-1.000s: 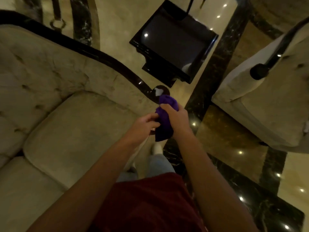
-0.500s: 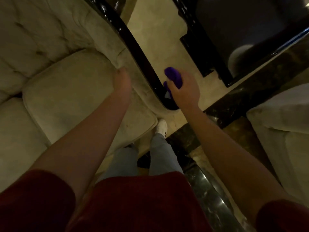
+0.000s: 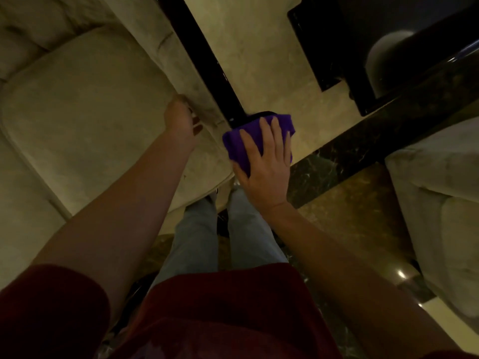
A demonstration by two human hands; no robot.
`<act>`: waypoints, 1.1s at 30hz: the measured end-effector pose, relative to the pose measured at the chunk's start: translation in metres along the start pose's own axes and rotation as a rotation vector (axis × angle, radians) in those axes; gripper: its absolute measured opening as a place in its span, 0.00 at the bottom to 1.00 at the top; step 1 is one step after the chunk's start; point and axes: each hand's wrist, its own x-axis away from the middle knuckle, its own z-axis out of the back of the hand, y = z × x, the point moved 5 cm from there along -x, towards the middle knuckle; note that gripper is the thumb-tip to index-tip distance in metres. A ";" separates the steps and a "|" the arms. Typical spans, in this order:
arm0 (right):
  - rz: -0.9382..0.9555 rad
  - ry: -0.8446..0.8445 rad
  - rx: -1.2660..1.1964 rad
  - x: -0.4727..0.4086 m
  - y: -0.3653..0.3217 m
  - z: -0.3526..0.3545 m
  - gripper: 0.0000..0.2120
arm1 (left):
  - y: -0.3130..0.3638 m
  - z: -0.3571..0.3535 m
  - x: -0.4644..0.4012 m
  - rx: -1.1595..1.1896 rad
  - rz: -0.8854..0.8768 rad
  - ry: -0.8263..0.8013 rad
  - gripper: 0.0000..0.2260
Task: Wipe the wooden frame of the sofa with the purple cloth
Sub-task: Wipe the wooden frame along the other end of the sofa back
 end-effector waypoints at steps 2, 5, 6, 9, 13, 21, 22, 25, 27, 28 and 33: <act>0.002 -0.009 0.002 -0.004 -0.014 -0.009 0.28 | 0.003 -0.004 -0.009 -0.012 0.010 -0.026 0.10; -0.086 0.060 -0.104 -0.035 -0.038 -0.017 0.28 | 0.002 0.003 -0.021 -0.034 0.061 -0.094 0.09; -0.133 0.093 -0.159 -0.048 -0.045 -0.016 0.28 | 0.003 0.007 -0.023 -0.053 0.073 -0.129 0.08; -0.234 0.177 -0.307 -0.095 -0.060 -0.014 0.28 | 0.012 0.023 -0.035 -0.054 0.108 -0.192 0.08; -0.208 0.195 -0.349 -0.134 -0.061 -0.005 0.29 | 0.045 0.027 -0.044 -0.002 0.011 -0.104 0.07; -0.055 -0.164 0.045 -0.046 -0.004 0.011 0.35 | 0.142 0.016 -0.042 0.054 -0.421 0.201 0.07; -0.050 -0.161 0.075 -0.028 0.003 0.016 0.34 | 0.148 0.015 -0.041 0.054 -0.454 0.189 0.11; -0.111 -0.116 0.064 0.003 0.014 0.021 0.33 | 0.144 0.002 -0.042 -0.103 -0.523 0.062 0.22; -0.190 -0.074 0.035 -0.005 0.008 0.014 0.32 | 0.132 -0.006 -0.038 -0.324 -0.610 0.005 0.26; -0.209 -0.042 0.024 -0.019 -0.002 0.008 0.31 | 0.129 -0.004 -0.038 -0.380 -0.653 -0.009 0.27; -0.254 0.106 -0.114 -0.093 -0.050 -0.013 0.30 | 0.121 0.014 -0.045 -0.377 -0.719 -0.100 0.27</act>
